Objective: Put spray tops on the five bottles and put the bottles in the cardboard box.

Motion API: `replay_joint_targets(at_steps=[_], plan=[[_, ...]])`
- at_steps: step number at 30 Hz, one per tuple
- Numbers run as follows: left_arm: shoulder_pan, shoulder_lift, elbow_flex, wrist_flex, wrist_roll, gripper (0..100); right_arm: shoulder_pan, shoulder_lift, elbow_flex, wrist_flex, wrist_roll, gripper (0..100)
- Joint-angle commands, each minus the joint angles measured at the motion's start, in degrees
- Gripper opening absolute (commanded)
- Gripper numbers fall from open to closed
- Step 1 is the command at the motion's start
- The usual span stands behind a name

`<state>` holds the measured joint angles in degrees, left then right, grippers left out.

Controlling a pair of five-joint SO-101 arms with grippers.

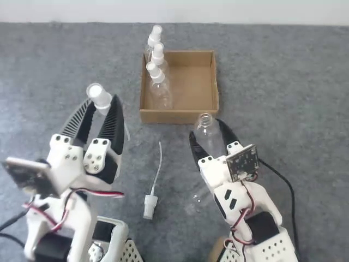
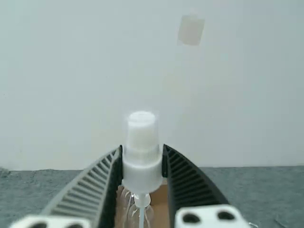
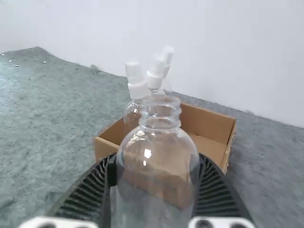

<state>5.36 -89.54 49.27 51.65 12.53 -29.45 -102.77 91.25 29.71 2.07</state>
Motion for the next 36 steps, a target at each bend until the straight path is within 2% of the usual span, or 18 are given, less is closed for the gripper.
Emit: replay_joint_targets(at_steps=[1, 7, 15, 27, 34, 36], plan=[[0.0, -1.4, -0.4, -2.9, 2.6, 2, -0.7, -1.2, 0.5, -4.5, 0.9, 8.4], [-0.3, -2.6, 0.0, -3.7, 6.2, 2, -3.8, -1.2, 2.9, -7.8, 0.9, 8.4], [-0.4, -2.8, 5.1, -9.8, 10.1, 2, -9.5, -1.0, 5.2, -10.1, 0.9, 8.2], [-0.4, -15.3, 8.0, -11.3, 9.8, 2, -17.2, -0.9, 5.2, -7.3, 0.9, 8.0], [0.1, -15.0, 8.4, -11.3, 9.9, 2, -19.9, -0.9, 5.2, -7.2, 1.1, 8.0], [0.2, -15.0, 7.8, -11.3, 10.0, 2, -20.4, -0.9, 5.2, -7.0, 3.3, 8.0]])
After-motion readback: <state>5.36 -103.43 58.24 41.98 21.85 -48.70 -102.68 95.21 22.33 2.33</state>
